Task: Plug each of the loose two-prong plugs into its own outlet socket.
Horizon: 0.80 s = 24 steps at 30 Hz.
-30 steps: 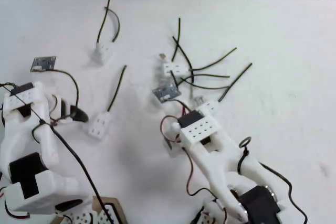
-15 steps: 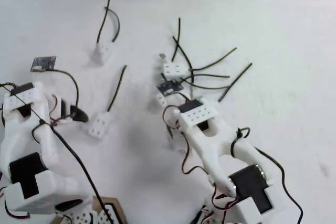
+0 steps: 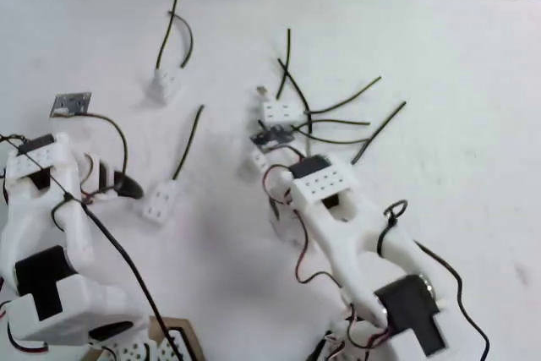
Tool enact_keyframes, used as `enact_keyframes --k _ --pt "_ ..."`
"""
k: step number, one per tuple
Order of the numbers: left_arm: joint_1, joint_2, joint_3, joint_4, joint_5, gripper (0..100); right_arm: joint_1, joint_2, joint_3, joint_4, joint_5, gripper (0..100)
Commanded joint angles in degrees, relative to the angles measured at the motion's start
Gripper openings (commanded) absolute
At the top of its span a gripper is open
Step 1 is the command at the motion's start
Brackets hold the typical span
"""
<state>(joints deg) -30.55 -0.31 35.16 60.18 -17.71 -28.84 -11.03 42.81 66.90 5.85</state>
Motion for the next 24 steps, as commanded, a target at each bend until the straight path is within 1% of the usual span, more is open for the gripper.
enact_keyframes --k 1,6,8,10,14,17,21,22,24 --pt "-0.22 -2.24 0.00 -0.53 0.09 35 -0.13 -6.37 -1.67 1.45 0.62 12.3" --pt "-0.22 -2.24 0.00 -0.53 0.09 35 -5.41 -7.69 0.70 2.95 0.18 13.3" --pt "-0.22 -2.24 0.00 -0.53 0.09 35 -6.29 -7.08 1.67 2.15 0.09 13.3" --pt "-0.22 -2.24 0.00 -0.53 0.09 35 -5.49 -6.11 2.37 0.66 0.18 13.3" --pt "-0.22 -2.24 0.00 -0.53 0.09 35 -1.27 -1.27 2.90 -1.98 1.14 13.3" --pt "-0.22 -2.24 0.00 -0.53 0.09 35 1.19 4.35 2.73 -3.38 4.48 13.1" --pt "-0.22 -2.24 0.00 -0.53 0.09 35 1.80 8.75 2.55 -5.14 4.66 13.0" --pt "-0.22 -2.24 0.00 -0.53 0.09 35 1.80 8.92 2.55 -5.76 4.66 12.4" --pt "-0.22 -2.24 0.00 -0.53 0.09 35 1.98 8.92 2.55 -7.25 4.75 8.0"
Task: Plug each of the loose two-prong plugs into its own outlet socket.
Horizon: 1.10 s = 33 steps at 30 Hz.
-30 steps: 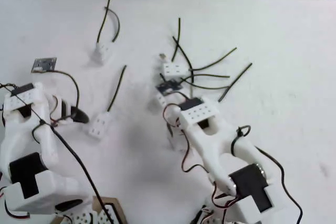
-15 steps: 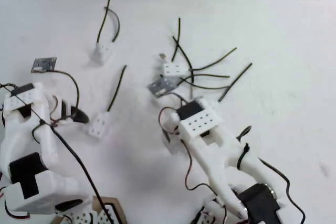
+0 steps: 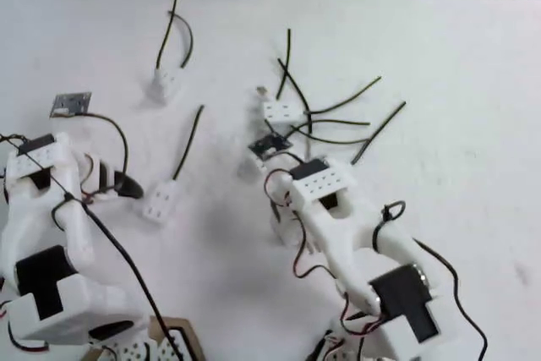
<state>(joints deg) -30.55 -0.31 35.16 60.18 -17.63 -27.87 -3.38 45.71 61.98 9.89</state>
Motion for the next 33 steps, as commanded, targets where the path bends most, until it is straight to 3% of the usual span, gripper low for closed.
enact_keyframes --k 1,9,19,25,33 --pt "-0.22 -2.24 0.00 -0.53 0.00 35 1.10 1.27 -0.35 -3.21 0.88 5.7" --pt "-0.22 -2.24 0.00 -0.53 0.00 35 0.84 -0.57 -0.35 -2.95 1.05 1.7" --pt "-0.22 -2.24 0.00 -0.53 0.00 35 -0.13 -17.45 -0.88 2.77 0.53 1.8" --pt "-0.22 -2.24 0.00 -0.53 0.00 35 -2.07 -9.80 -1.49 2.95 -1.76 15.8" --pt "-0.22 -2.24 0.00 -0.53 0.00 35 -7.87 -16.22 -4.22 10.07 -2.29 15.9"
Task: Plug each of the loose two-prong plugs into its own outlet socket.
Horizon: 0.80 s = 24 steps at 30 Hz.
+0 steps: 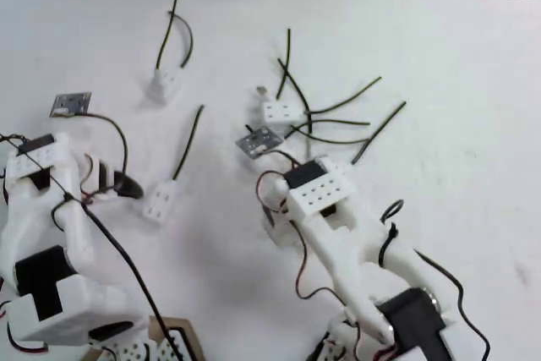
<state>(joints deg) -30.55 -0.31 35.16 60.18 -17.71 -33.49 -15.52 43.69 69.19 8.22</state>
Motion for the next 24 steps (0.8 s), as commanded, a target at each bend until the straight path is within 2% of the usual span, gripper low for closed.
enact_keyframes --k 1,8,18,24 --pt "-0.22 -2.24 0.00 -0.53 0.09 35 -2.86 -5.23 -1.49 3.30 -0.62 15.9" --pt "-0.22 -2.24 0.00 -0.53 0.09 35 -1.71 -4.79 5.54 -2.86 -0.26 15.9" --pt "-0.22 -2.24 0.00 -0.53 0.09 35 0.04 10.42 5.98 -11.47 -0.09 15.8" --pt "-0.22 -2.24 0.00 -0.53 0.09 35 0.13 9.36 5.98 -13.05 -0.09 6.6"
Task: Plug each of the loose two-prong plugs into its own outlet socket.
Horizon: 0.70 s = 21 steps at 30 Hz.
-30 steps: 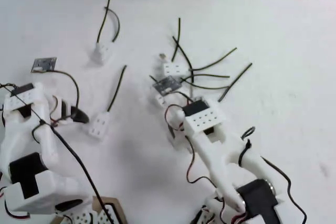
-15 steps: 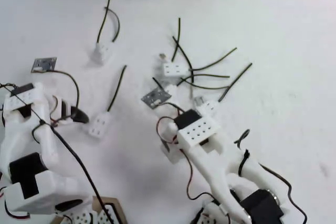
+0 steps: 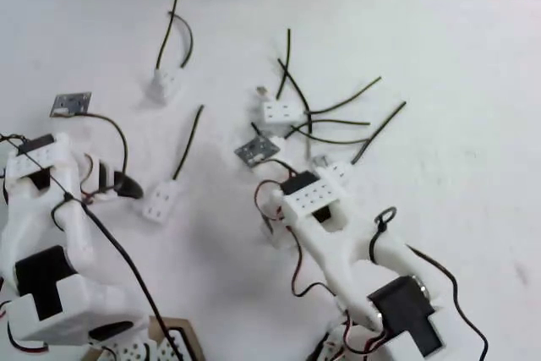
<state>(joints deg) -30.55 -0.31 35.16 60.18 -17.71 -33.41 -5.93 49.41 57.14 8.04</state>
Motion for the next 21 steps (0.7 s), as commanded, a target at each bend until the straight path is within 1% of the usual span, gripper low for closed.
enact_keyframes --k 1,5,7,9,12,13,18,21 --pt "-0.22 -2.24 0.00 -0.53 0.09 35 0.04 -0.75 0.26 -1.01 0.09 5.3" --pt "-0.22 -2.24 0.00 -0.53 0.09 35 0.04 -2.33 0.26 -0.84 0.09 1.9" --pt "-0.22 -2.24 0.00 -0.53 0.09 35 0.04 -3.03 0.26 -0.40 0.09 2.2" --pt "-0.22 -2.24 0.00 -0.53 0.09 35 -0.04 -4.00 0.26 1.19 0.09 5.6" --pt "-0.22 -2.24 0.00 -0.53 0.09 35 -0.40 -7.60 0.26 4.88 0.00 14.6" --pt "-0.22 -2.24 0.00 -0.53 0.09 35 -0.40 -9.45 0.26 5.93 0.00 15.4" --pt "-0.22 -2.24 0.00 -0.53 0.09 35 -0.40 -19.12 0.62 9.19 0.09 12.8" --pt "-0.22 -2.24 0.00 -0.53 0.09 35 -0.66 -21.67 0.70 11.12 0.18 12.7"
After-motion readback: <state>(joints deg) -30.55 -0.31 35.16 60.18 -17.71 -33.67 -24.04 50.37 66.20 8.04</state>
